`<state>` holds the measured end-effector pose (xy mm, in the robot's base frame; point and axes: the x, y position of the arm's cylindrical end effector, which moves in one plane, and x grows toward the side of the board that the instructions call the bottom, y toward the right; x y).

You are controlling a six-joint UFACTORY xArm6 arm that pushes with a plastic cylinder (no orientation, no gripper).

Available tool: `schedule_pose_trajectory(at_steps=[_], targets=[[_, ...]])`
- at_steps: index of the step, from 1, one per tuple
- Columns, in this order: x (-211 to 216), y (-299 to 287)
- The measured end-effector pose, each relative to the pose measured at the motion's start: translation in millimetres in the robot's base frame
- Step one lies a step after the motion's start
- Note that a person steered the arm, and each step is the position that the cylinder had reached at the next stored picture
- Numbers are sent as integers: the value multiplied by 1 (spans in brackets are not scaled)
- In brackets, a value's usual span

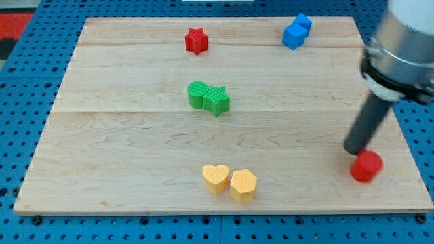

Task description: Slide the red circle diagonally top right to the yellow hexagon

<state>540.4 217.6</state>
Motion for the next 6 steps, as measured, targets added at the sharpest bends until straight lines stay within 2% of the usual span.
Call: schedule_pose_trajectory(at_steps=[1, 2, 3, 4, 5, 6], targets=[[1, -3], [-62, 2], [-7, 59], [76, 81], [77, 21], [39, -15]])
